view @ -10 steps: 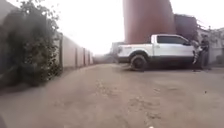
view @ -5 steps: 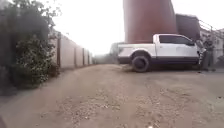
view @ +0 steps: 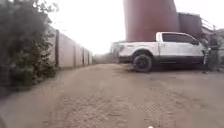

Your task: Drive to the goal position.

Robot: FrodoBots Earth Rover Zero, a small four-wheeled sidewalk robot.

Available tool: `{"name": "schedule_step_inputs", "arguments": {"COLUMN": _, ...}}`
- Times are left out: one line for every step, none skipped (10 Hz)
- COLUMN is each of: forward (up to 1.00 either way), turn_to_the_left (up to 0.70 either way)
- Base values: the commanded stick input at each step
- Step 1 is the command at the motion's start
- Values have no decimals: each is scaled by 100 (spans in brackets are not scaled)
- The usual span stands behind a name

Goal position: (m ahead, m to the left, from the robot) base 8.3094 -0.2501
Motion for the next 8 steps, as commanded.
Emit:
{"name": "schedule_step_inputs", "arguments": {"forward": 50, "turn_to_the_left": 1}}
{"name": "schedule_step_inputs", "arguments": {"forward": 50, "turn_to_the_left": 1}}
{"name": "schedule_step_inputs", "arguments": {"forward": 50, "turn_to_the_left": 1}}
{"name": "schedule_step_inputs", "arguments": {"forward": 50, "turn_to_the_left": 1}}
{"name": "schedule_step_inputs", "arguments": {"forward": 50, "turn_to_the_left": 1}}
{"name": "schedule_step_inputs", "arguments": {"forward": 50, "turn_to_the_left": 1}}
{"name": "schedule_step_inputs", "arguments": {"forward": 50, "turn_to_the_left": 1}}
{"name": "schedule_step_inputs", "arguments": {"forward": 50, "turn_to_the_left": 1}}
